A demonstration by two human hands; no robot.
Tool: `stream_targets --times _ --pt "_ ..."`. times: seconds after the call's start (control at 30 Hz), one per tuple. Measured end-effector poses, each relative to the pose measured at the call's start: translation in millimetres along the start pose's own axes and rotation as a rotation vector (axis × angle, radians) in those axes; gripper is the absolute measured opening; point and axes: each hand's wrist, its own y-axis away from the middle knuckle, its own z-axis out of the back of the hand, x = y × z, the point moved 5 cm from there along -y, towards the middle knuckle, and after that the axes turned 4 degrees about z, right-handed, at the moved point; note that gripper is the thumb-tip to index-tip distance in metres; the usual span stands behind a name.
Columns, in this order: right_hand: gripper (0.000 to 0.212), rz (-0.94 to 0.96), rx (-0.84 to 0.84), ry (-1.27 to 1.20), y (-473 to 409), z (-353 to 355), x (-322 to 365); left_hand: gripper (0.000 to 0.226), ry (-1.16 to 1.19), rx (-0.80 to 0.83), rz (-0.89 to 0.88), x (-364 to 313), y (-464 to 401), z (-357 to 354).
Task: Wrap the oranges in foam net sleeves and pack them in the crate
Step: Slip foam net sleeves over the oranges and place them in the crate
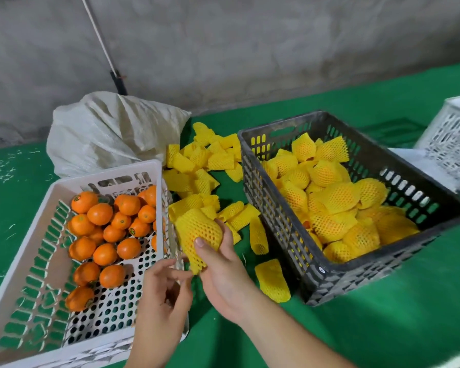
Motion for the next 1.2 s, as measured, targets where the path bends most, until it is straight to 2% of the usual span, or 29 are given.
stream_targets --times 0.1,0.27,0.37,0.47,0.63,0.77,0.9,0.97,1.03,1.07,1.13,1.2 --pt "0.071 0.195 -0.077 0.197 -3 15 45 0.041 0.013 0.017 0.015 2 0 -1" --pt "0.067 0.596 -0.269 0.619 7 46 139 0.044 0.098 0.002 0.066 -3 -2 6" --pt "0.053 0.789 -0.363 0.669 14 67 166 0.026 0.147 -0.006 0.096 -7 -5 8" --pt "0.044 0.901 -0.433 0.645 18 82 168 0.024 0.155 0.003 0.128 -11 -5 6" --pt "0.033 0.863 -0.584 0.609 13 111 168 0.021 0.165 0.014 0.146 -11 -5 7" --pt "0.03 0.871 -0.7 0.891 9 139 196 0.021 0.189 -0.002 0.169 -11 -6 11" --pt "0.023 0.754 -0.765 1.144 -3 157 216 0.019 0.21 -0.028 0.178 -11 -7 14" --pt "0.031 0.595 -0.698 1.246 -16 158 215 0.019 0.22 -0.025 0.186 -11 -8 15" --pt "0.05 0.43 -0.603 1.337 -27 149 202 0.017 0.225 -0.013 0.195 -11 -8 15" --pt "0.054 0.411 -0.577 1.381 -29 141 192 0.016 0.227 -0.011 0.199 -11 -8 15" --pt "0.047 0.534 -0.517 1.478 -27 115 167 0.009 0.237 -0.021 0.212 -10 -9 17" --pt "0.037 0.675 -0.351 1.587 -25 85 126 0.012 0.255 -0.028 0.222 -10 -11 18"
